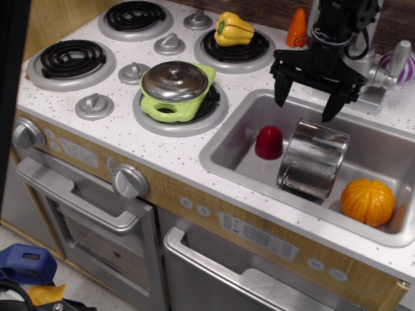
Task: Flip pot upright in sink
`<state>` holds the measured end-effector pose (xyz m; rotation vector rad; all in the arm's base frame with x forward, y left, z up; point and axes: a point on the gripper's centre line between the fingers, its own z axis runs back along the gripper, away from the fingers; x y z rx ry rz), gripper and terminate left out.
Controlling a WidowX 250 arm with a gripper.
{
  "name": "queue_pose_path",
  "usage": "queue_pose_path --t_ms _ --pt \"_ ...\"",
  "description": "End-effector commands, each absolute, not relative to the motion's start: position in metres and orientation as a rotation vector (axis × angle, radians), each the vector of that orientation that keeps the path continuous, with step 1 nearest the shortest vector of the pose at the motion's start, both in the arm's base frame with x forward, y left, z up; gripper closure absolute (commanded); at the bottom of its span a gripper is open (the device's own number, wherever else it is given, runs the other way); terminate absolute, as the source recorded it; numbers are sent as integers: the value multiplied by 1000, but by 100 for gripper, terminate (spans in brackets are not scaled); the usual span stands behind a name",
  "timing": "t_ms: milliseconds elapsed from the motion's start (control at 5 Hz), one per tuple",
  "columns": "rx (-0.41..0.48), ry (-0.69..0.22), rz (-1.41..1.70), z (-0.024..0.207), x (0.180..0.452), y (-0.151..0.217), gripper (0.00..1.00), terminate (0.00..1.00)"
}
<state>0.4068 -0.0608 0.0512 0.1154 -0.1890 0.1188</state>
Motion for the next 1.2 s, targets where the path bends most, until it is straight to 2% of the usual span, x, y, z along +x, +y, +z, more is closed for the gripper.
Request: queue_pose_path --t_ms 0,200,400,600,800,1000 --pt "115 -189 119 51 407 -61 0 0" --pt "-12 -247 192 53 413 -63 0 0" --pt "-97 -287 236 61 417 -64 0 0" --pt "-147 -270 239 66 421 -62 0 0" --pt "-238 -258 251 61 425 -59 0 0" --pt "-400 -226 296 56 427 -60 0 0"
